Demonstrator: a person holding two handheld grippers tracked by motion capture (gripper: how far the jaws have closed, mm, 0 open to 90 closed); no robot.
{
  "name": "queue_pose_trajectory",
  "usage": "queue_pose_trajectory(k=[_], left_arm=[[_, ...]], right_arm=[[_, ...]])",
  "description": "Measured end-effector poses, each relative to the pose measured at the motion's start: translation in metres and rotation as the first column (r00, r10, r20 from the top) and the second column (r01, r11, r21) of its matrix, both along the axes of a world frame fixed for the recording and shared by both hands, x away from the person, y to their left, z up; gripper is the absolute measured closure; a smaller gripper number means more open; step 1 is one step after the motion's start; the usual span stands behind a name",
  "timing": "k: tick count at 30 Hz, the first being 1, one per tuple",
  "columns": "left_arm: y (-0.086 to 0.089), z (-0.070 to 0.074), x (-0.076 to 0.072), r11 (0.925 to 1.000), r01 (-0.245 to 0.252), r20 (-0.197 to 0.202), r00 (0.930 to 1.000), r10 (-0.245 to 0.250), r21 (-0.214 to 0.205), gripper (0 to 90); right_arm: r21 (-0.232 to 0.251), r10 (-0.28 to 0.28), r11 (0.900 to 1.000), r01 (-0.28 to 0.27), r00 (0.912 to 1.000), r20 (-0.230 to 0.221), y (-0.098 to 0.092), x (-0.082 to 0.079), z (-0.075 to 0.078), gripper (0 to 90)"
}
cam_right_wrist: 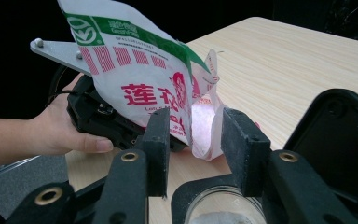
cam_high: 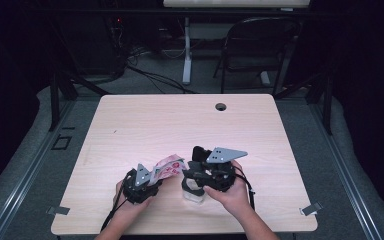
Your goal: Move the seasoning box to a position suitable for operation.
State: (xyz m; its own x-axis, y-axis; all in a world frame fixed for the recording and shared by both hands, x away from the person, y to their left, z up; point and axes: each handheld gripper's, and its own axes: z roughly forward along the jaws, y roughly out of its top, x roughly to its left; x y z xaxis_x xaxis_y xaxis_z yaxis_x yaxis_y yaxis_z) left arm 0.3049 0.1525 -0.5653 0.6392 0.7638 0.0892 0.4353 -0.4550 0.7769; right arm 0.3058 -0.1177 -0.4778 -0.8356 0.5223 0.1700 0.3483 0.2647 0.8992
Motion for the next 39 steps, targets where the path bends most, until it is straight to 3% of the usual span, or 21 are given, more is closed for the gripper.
queue_pose_trajectory(k=[10,18,39], left_arm=[[-0.001,0.003,-0.002,0.9997,0.003,0.022,0.9998,-0.003,0.023,59.9],[0.002,0.007,-0.003,0.9996,-0.005,0.035,0.9994,0.004,0.027,59.9],[0.002,0.003,-0.012,0.9972,0.004,0.038,0.9993,-0.007,0.075,60.0]], right_arm=[[0.042,-0.046,0.9981,0.045,0.9988,0.02,-0.002,-0.004,0.009,55.5],[0.025,-0.052,0.9984,0.051,0.9979,0.038,-0.002,-0.005,0.014,55.0],[0.02,0.007,0.9998,-0.008,0.998,0.062,0.011,-0.005,0.02,52.3]])
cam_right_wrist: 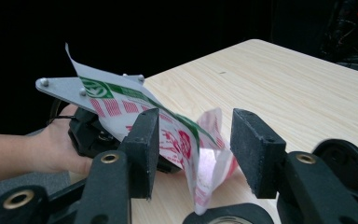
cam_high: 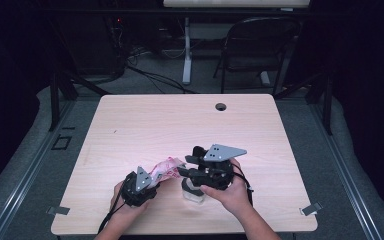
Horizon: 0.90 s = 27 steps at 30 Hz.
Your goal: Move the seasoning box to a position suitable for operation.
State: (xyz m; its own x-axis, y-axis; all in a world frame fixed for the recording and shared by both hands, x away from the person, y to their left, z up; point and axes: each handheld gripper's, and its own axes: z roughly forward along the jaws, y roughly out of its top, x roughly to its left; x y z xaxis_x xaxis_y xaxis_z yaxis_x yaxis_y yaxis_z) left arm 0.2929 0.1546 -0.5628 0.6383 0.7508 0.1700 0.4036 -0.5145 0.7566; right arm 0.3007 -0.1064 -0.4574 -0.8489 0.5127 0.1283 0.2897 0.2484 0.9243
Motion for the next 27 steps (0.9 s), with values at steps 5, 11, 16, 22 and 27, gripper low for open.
queue_pose_trajectory(k=[5,11,16,22,27], left_arm=[[0.004,-0.002,-0.002,0.9999,-0.009,-0.008,0.9999,0.009,0.009,60.0],[0.006,-0.002,-0.003,0.9996,-0.022,0.0,0.9998,0.022,0.016,60.0],[0.007,-0.001,-0.003,0.9995,-0.022,0.003,0.9998,0.021,0.022,60.1],[0.007,0.0,-0.003,0.999,-0.025,0.013,0.9996,0.025,0.036,60.1],[0.006,0.001,-0.004,0.9993,-0.027,0.023,0.9994,0.027,0.026,60.1]], right_arm=[[-0.009,0.026,0.9996,-0.026,0.9996,0.011,0.007,0.0,0.001,52.2],[-0.02,0.049,0.9986,-0.048,0.9987,0.013,0.014,0.0,0.0,52.3],[-0.022,0.055,0.9982,-0.055,0.9984,0.008,0.015,0.0,-0.001,52.6],[-0.021,0.062,0.9979,-0.062,0.998,0.011,0.016,-0.001,-0.002,56.0],[-0.011,0.077,0.997,-0.076,0.997,0.011,0.016,-0.001,-0.001,60.2]])
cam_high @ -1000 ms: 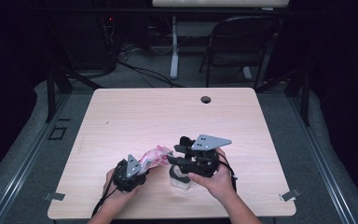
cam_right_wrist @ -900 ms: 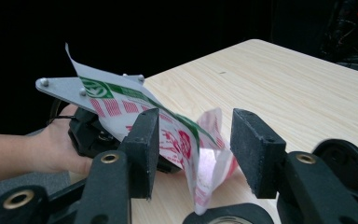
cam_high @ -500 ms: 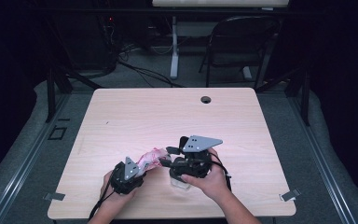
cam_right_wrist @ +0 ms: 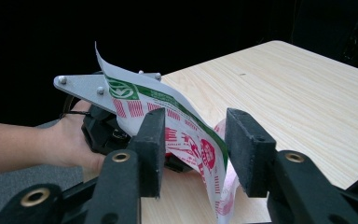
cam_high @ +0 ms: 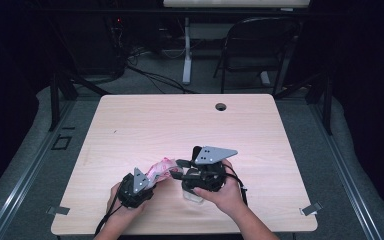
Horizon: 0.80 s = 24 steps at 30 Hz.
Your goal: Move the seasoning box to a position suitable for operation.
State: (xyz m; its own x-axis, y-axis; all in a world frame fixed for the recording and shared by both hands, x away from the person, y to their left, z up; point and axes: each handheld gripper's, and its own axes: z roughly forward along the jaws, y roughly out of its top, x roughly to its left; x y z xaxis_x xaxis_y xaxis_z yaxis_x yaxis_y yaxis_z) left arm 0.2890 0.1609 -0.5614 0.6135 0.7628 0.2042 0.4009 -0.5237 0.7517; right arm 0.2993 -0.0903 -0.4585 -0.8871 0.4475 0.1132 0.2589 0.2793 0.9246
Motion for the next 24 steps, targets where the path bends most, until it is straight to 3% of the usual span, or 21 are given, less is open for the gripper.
queue_pose_trajectory(k=[12,24], left_arm=[[-0.0017,0.0,-0.0008,0.9995,0.001,0.017,0.9999,-0.001,0.03,60.2],[-0.0041,0.0015,-0.0007,0.9989,0.002,0.04,0.9992,-0.004,0.048,60.2]], right_arm=[[-0.02,0.007,0.9998,-0.008,0.9995,-0.032,-0.001,0.0014,-0.0026,75.1],[-0.023,0.002,0.9997,-0.002,0.9995,-0.032,-0.0031,0.0006,-0.0029,87.4]])
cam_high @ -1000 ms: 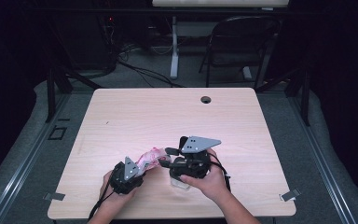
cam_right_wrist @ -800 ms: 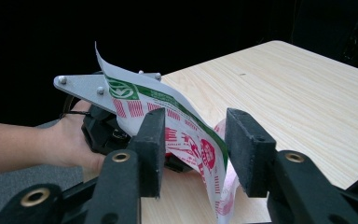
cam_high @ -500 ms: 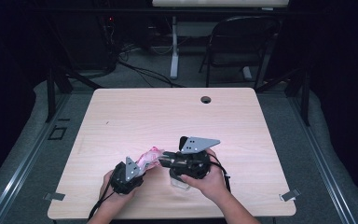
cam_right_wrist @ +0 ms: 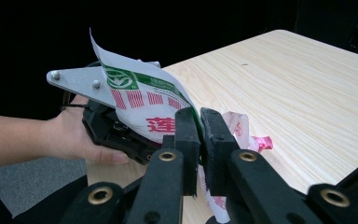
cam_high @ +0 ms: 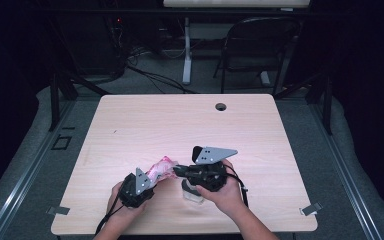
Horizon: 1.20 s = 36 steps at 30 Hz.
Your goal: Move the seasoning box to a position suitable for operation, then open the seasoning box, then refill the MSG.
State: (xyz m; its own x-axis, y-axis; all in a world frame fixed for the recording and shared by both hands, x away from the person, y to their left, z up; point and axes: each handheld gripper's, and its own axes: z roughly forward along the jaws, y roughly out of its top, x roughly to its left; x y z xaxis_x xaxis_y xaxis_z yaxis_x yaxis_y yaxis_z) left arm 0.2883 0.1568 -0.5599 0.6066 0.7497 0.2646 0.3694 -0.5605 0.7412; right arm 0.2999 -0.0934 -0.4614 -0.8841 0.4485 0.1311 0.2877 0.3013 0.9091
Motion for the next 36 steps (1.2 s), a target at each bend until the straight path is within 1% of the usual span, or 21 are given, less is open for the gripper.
queue_pose_trajectory(k=[5,9,11,13,16,21,22,27,32,36], left_arm=[[-0.001,0.001,-0.001,1.0,-0.003,0.014,0.9999,0.003,0.001,60.3],[-0.001,0.002,-0.001,0.9999,-0.001,0.021,0.9998,0.001,0.012,60.3],[-0.001,0.003,-0.001,0.9998,-0.001,0.027,0.9996,0.001,0.018,60.3],[-0.002,0.004,-0.001,0.9999,-0.006,0.033,0.9994,0.005,0.014,60.3],[-0.002,0.005,-0.001,0.9997,-0.004,0.044,0.999,0.003,0.025,60.3],[-0.001,0.007,-0.001,0.9997,-0.008,0.049,0.9988,0.007,0.025,60.3],[-0.001,0.007,-0.001,0.9998,-0.011,0.051,0.9987,0.01,0.019,60.3],[-0.002,0.008,0.0,0.9996,-0.009,0.057,0.9984,0.007,0.029,60.4],[-0.003,0.01,0.0,0.9996,-0.011,0.065,0.9979,0.009,0.026,60.4],[-0.003,0.011,0.0,0.9993,-0.009,0.072,0.9974,0.006,0.037,60.4]], right_arm=[[0.007,-0.002,1.0,0.002,1.0,-0.002,-0.001,0.0,0.001,88.8],[0.016,-0.002,0.9999,0.003,1.0,-0.002,-0.002,0.0,0.001,89.1],[0.012,-0.001,0.9999,0.001,1.0,0.0,-0.003,0.0,0.001,89.1],[0.016,-0.005,0.9999,0.005,1.0,0.0,-0.003,-0.001,0.001,89.3],[0.018,-0.006,0.9998,0.006,1.0,0.003,-0.004,-0.001,0.002,89.4],[0.022,-0.011,0.9997,0.01,0.9999,0.011,-0.004,-0.001,0.003,89.6],[0.023,-0.011,0.9997,0.01,0.9999,0.012,-0.004,-0.001,0.003,89.5],[0.022,-0.015,0.9996,0.015,0.9998,0.013,-0.005,-0.001,0.004,89.6],[0.026,-0.019,0.9995,0.019,0.9997,0.014,-0.007,-0.001,0.005,89.6],[0.029,-0.021,0.9994,0.02,0.9997,0.015,-0.007,-0.001,0.005,89.6]])
